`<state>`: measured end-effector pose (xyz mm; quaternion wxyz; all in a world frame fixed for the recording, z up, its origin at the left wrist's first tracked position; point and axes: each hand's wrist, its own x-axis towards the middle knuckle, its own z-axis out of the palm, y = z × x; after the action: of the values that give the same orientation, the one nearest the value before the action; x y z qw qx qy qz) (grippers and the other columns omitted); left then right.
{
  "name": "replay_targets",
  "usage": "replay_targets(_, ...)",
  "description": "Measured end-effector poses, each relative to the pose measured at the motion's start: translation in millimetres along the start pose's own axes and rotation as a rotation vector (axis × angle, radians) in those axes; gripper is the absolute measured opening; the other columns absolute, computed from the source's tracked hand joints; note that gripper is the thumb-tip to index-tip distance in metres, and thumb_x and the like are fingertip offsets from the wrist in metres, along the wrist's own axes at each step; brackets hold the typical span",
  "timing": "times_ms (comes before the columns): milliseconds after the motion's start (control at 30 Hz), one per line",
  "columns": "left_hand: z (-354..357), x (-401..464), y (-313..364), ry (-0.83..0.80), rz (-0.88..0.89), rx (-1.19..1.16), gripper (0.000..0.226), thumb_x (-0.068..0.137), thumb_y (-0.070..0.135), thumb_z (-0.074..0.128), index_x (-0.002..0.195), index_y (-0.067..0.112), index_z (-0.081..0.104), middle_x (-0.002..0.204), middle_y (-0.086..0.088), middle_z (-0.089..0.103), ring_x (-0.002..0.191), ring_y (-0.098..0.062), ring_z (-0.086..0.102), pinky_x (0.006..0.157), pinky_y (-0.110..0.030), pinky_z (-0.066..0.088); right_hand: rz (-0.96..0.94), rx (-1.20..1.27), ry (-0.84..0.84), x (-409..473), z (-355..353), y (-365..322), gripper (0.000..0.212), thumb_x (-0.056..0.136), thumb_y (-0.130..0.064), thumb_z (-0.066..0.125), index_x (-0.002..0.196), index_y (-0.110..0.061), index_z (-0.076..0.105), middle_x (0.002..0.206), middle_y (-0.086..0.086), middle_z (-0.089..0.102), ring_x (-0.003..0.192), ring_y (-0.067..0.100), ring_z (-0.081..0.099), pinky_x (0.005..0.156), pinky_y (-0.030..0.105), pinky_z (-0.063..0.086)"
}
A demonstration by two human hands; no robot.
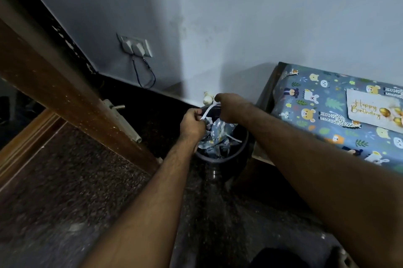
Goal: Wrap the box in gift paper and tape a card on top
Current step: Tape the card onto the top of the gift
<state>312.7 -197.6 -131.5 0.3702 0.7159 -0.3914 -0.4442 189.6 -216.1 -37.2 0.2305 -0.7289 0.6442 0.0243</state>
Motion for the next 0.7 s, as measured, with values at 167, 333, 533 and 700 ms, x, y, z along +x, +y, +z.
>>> replay_targets(167,3,1,-5,-0.05,-0.008,-0.019,0.037,0.086,-0.004,0.052,0.105,0.021,0.069,0.1,-0.007,0.074,0.081,-0.021,0.07,0.064,-0.036,0.059,0.029,0.004,0.052,-1,3,2,0.04,0.096,-0.007,0.056,0.136,-0.006,0.056,0.135,0.015,0.061,0.123,0.031,0.057,0.1,0.035,0.048)
replay_targets(333,-3,-12,4,-0.051,-0.01,-0.16,0.035,0.084,-0.006,0.047,0.095,0.021,0.067,0.09,-0.014,0.073,0.069,-0.022,0.064,0.061,-0.038,0.055,0.0,0.043,0.105,-15,-7,-8,0.038,0.095,-0.004,0.053,0.132,-0.005,0.059,0.132,0.016,0.063,0.122,0.031,0.057,0.1,0.034,0.046)
replay_targets(533,-7,-43,29,-0.031,0.052,-0.178,0.038,0.095,-0.003,0.041,0.089,0.029,0.061,0.097,-0.004,0.07,0.088,-0.024,0.066,0.081,-0.038,0.056,-0.015,0.073,0.143,-43,-20,-14,0.033,0.096,-0.006,0.053,0.128,-0.005,0.063,0.131,0.015,0.064,0.122,0.029,0.058,0.101,0.034,0.048)
replay_targets(700,-17,-74,56,-0.008,0.113,-0.199,0.031,0.098,0.0,0.045,0.114,0.019,0.062,0.112,-0.007,0.064,0.095,-0.023,0.062,0.092,-0.045,0.058,0.008,0.106,0.182,-77,-31,-10,0.033,0.097,-0.013,0.058,0.129,-0.005,0.062,0.133,0.017,0.061,0.122,0.031,0.057,0.099,0.033,0.047)
